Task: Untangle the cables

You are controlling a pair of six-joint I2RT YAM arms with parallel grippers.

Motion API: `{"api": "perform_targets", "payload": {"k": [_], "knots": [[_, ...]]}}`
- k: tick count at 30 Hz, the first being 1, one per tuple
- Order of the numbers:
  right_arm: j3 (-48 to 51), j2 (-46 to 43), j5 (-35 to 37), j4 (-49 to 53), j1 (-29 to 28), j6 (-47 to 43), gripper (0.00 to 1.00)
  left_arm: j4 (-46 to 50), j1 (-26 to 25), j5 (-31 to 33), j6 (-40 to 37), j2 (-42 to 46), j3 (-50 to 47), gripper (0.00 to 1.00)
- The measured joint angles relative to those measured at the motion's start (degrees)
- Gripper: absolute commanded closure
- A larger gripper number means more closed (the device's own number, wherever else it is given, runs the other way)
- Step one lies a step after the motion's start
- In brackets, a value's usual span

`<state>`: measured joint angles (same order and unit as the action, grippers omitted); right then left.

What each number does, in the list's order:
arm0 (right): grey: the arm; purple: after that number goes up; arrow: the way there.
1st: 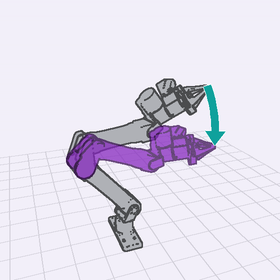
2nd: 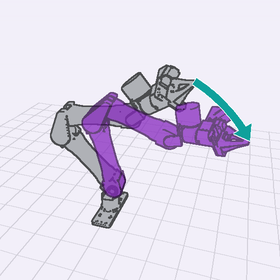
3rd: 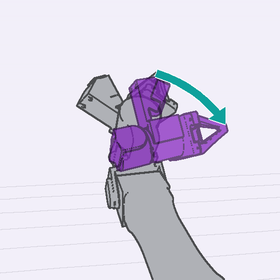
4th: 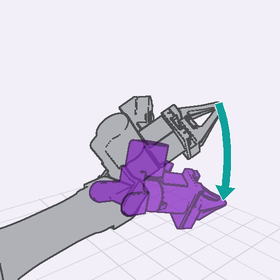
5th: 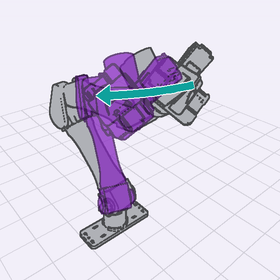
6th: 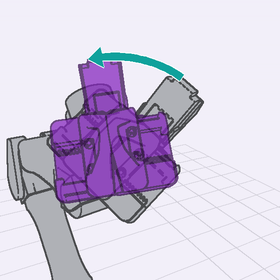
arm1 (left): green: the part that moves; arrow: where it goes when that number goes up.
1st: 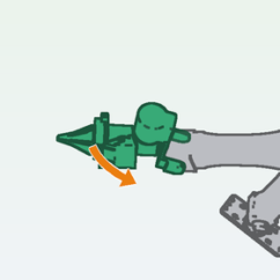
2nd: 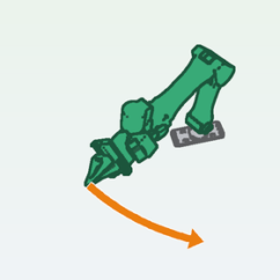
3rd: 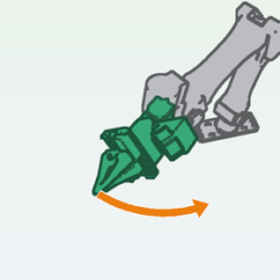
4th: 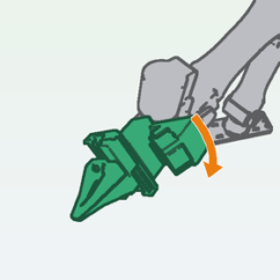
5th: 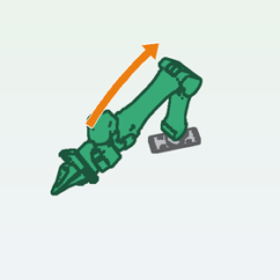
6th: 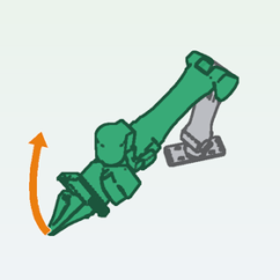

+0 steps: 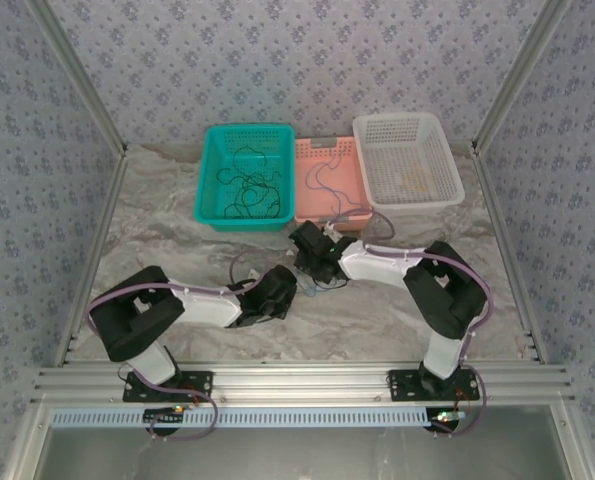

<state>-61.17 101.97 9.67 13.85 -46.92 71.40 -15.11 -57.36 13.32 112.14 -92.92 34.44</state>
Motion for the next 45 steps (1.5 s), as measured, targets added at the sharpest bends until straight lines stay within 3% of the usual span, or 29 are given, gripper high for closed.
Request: {"api": "perform_targets", "payload": {"k": [15,21,25,31,37,45], "knots": [[-2.7,5.2,-2.6,-0.6,1.6,0.8,0.69,0.4,0.3,-0.2,-0.2,1.1,-0.9,1.00],[-3.0,5.2,-2.8,-0.4,1.9,1.3,0.79,0.4,0.4,-0.4,-0.6,1.2,-0.9,1.00],[-3.1,6.0,-3.1,-0.3,2.4,1.5,1.00,0.6,0.4,-0.4,-0.7,1.5,-1.2,1.00],[-3.0,5.4,-1.6,-0.4,2.5,1.6,1.00,3.4,0.4,-0.2,-1.7,3.4,-1.4,1.00],[0.5,-8.7,4.8,5.3,3.8,-1.7,1.00,9.2,0.7,1.9,-3.3,10.2,-4.1,1.00],[5.9,-33.2,7.8,9.5,16.3,-10.3,1.00,21.6,4.8,5.9,-5.5,26.5,-10.5,1.00]]}}
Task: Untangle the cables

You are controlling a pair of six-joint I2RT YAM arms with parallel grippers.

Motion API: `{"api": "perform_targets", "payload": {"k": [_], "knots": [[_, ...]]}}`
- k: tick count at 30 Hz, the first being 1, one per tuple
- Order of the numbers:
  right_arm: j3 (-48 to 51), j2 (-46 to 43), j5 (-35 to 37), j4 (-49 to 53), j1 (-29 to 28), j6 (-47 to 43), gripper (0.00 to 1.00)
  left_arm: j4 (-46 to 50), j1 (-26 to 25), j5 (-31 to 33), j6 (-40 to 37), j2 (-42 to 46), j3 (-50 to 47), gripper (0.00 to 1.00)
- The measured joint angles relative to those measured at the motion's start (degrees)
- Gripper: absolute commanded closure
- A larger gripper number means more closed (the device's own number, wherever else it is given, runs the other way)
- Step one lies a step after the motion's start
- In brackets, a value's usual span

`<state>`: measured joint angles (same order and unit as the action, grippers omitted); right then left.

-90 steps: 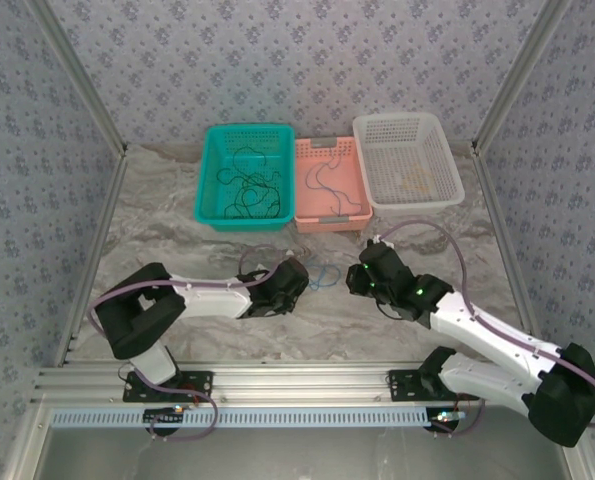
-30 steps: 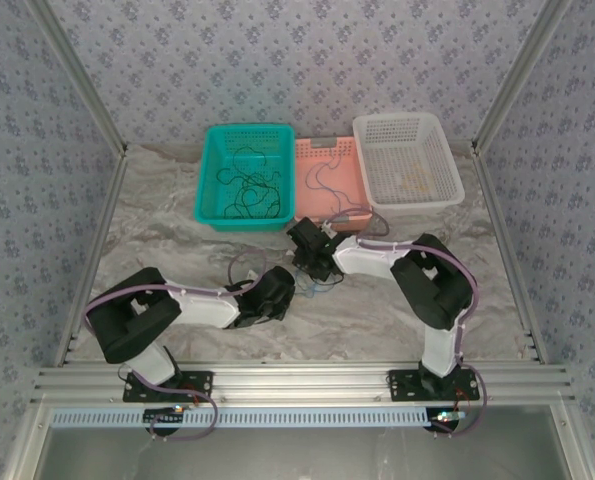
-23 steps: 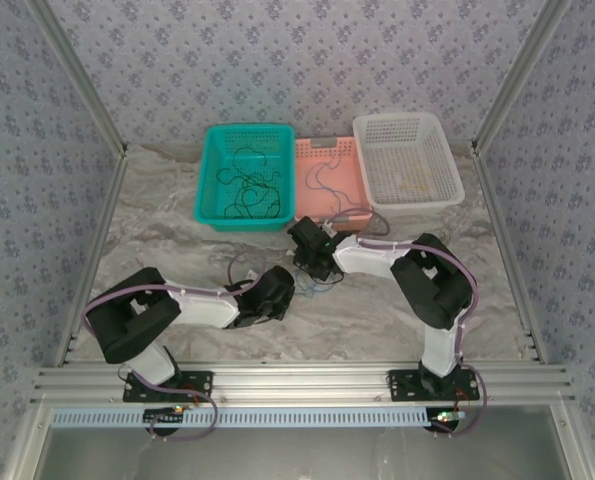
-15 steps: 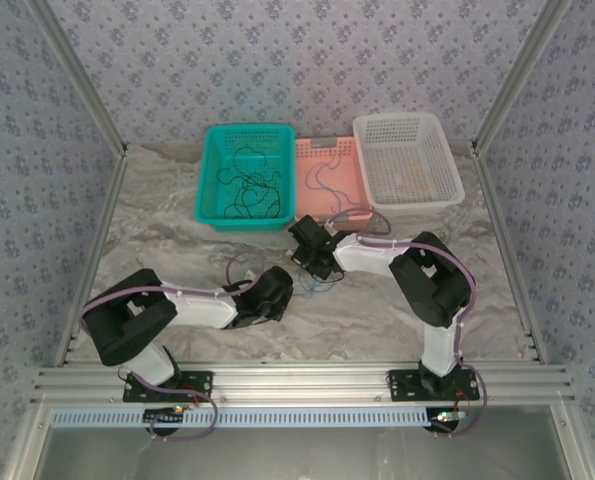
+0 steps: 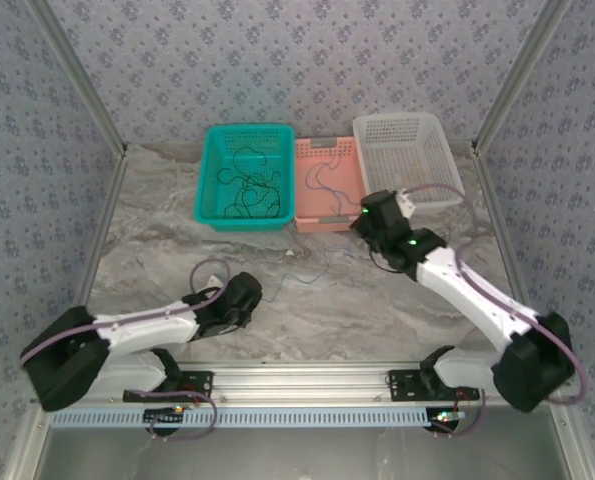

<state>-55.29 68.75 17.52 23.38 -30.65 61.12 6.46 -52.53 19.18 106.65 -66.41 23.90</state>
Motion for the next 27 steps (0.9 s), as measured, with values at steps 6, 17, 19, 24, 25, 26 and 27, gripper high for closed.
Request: {"api": "perform_targets", "payload": {"k": [6,17,19,24,25,26,27], "knots": [[0.9,-9.0,-3.4,5.0,9.5,-7.7,1.00,11.9,3.7,3.7,-2.6,15.9,-0.5,1.00],[0.9,-20.0,-15.3,12.9,32.6,-19.7,1.00,27.2,21.4,1.7,-17.3,26.5,2.6,1.00],[0.9,-20.9,-17.0,13.3,33.8,-21.0,1.00,27.7,23.1,0.5,-19.8,25.9,3.9,1.00],[0.9,-21.5,-21.8,13.3,33.6,-23.7,1.00,26.9,23.7,-3.5,-25.7,21.6,7.8,1.00],[0.9,-21.4,-22.5,13.3,33.1,-24.2,1.00,26.5,23.6,-4.4,-26.9,20.6,8.6,1.00],[0.7,-21.2,-23.0,13.3,32.2,-24.7,1.00,26.0,23.2,-5.2,-28.5,19.5,9.7,1.00],[0.4,-20.9,-23.5,13.4,30.8,-25.2,1.00,25.1,22.2,-6.1,-30.3,18.3,11.1,1.00]]}}
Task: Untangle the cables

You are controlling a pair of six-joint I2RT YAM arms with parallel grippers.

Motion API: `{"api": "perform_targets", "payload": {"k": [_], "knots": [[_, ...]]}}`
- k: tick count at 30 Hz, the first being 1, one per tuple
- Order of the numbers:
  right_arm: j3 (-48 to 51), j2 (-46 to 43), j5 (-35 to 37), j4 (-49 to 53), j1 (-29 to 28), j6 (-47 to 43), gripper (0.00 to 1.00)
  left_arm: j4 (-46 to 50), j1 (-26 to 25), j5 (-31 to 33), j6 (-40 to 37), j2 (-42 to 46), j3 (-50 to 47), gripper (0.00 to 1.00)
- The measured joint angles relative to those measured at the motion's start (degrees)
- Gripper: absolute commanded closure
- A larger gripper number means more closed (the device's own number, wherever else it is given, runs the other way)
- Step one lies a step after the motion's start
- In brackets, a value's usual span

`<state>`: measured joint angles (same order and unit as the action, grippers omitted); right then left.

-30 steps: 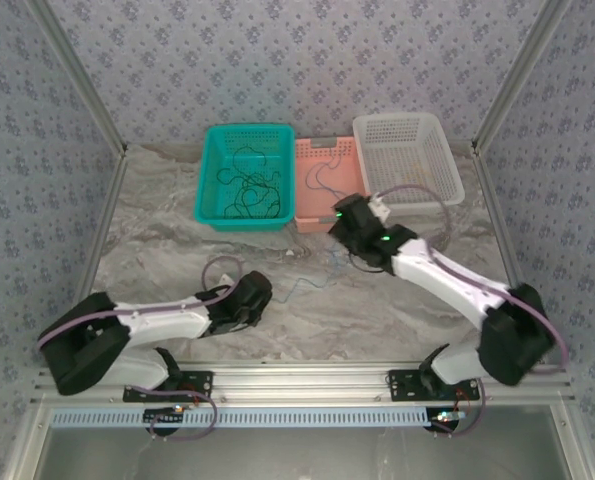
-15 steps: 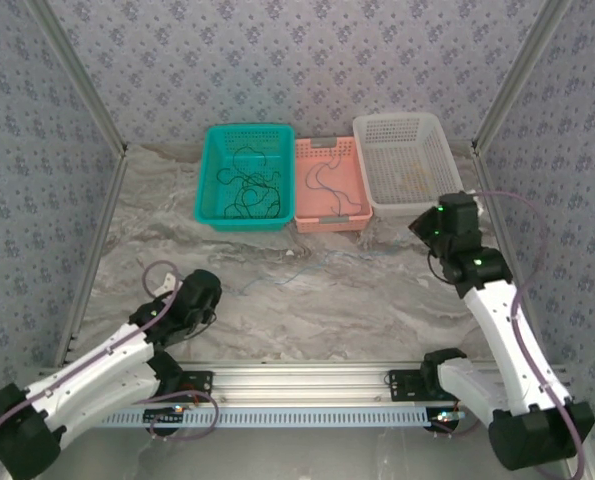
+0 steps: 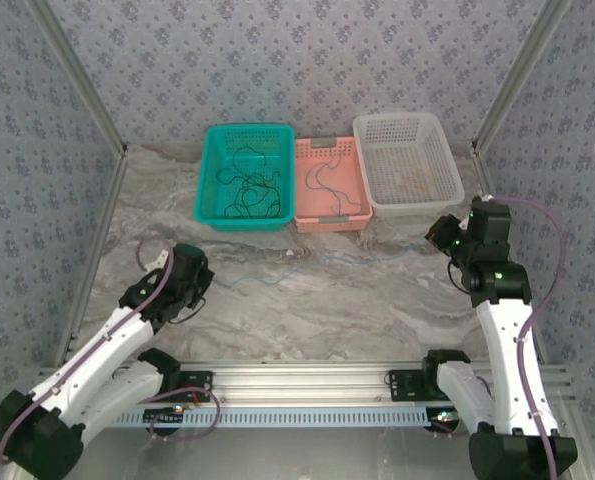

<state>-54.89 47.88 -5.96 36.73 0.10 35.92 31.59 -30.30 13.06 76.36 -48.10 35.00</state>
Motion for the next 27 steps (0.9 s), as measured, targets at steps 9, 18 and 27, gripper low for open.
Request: {"api": "perform_targets", "payload": {"k": [9,18,27], "knots": [[-20.2,13.9,-2.1,0.5,-14.5,-2.3,1.00,-5.4,-16.2,-2.3,-13.3,-13.4,20.8,1.00],[-45.3,41.1,-7.2,-4.3,-14.7,-3.5,1.00,-7.8,-17.2,-2.8,-20.5,-31.8,36.1,1.00],[-79.2,75.0,-11.7,-3.1,-12.8,-6.0,1.00,-12.3,-11.3,-7.8,-23.0,-53.8,51.8,1.00]]}}
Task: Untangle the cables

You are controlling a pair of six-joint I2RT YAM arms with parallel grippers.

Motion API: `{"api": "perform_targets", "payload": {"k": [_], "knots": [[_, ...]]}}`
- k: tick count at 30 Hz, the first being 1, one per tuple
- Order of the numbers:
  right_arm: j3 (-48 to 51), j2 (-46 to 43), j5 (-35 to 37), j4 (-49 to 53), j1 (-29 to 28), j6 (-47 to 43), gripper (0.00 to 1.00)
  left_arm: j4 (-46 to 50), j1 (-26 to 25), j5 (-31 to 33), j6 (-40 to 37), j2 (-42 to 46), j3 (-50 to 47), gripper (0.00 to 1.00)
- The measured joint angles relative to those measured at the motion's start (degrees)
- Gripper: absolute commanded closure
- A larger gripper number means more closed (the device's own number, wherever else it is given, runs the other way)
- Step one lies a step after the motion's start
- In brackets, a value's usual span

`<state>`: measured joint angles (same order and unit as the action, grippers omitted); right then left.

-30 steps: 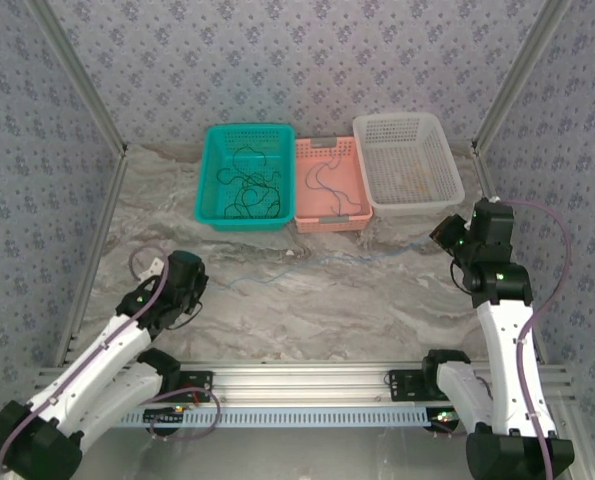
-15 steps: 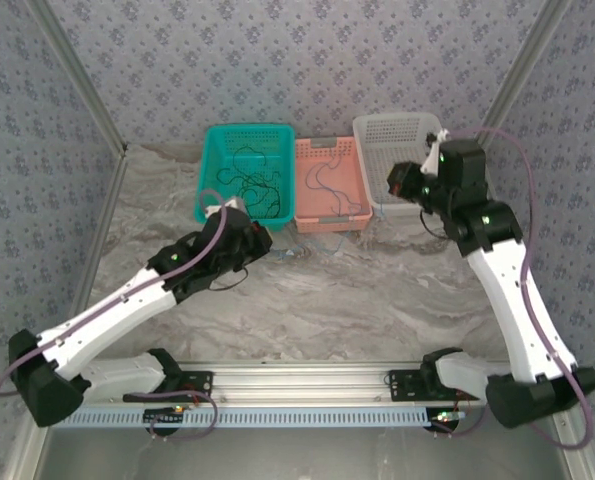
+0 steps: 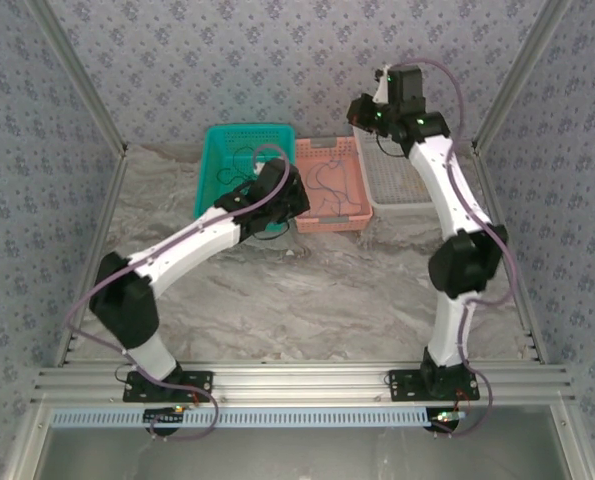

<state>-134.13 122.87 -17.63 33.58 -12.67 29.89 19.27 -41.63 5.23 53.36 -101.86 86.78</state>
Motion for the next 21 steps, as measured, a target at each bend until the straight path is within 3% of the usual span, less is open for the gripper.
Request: {"api": "perform_targets", "payload": {"k": [4,8,9,10,11,12,13,15,17,21], "knots": [[-12.3,11.2,-1.8,1.6,1.1,0.6,1.00,-1.0,1.5,-2.8,0.1,-9.8,7.1,1.00],[-17.4,18.3,-5.1,1.6,2.2,2.7,1.00,-0.3,1.9,-3.5,0.1,-17.2,13.1,1.00],[-17.7,19.4,-6.1,1.5,2.4,3.2,0.99,0.2,1.9,-3.5,0.1,-18.4,14.5,0.95],[-17.7,20.2,-6.8,1.5,2.5,3.4,0.91,0.7,1.9,-3.6,0.1,-19.2,15.4,0.82],[-17.7,20.9,-7.4,1.6,2.6,3.7,0.80,1.3,1.9,-3.5,0.2,-19.8,16.2,0.56],[-17.7,21.4,-7.8,1.7,2.5,3.8,0.71,1.8,1.9,-3.5,0.5,-20.1,16.8,0.36],[-17.7,21.7,-7.8,2.1,2.3,3.9,0.64,2.3,1.9,-3.4,0.7,-20.1,17.0,0.29],[-17.7,21.8,-7.6,3.2,1.7,3.2,0.47,3.6,1.9,-2.4,1.1,-20.1,17.6,0.18],[-17.7,21.2,-6.8,4.1,1.1,3.0,0.36,5.5,1.7,-1.0,1.3,-20.1,18.5,0.17],[-16.7,16.8,-2.4,7.9,0.0,1.9,0.27,11.6,1.8,3.0,1.8,-17.6,19.9,0.16]]}}
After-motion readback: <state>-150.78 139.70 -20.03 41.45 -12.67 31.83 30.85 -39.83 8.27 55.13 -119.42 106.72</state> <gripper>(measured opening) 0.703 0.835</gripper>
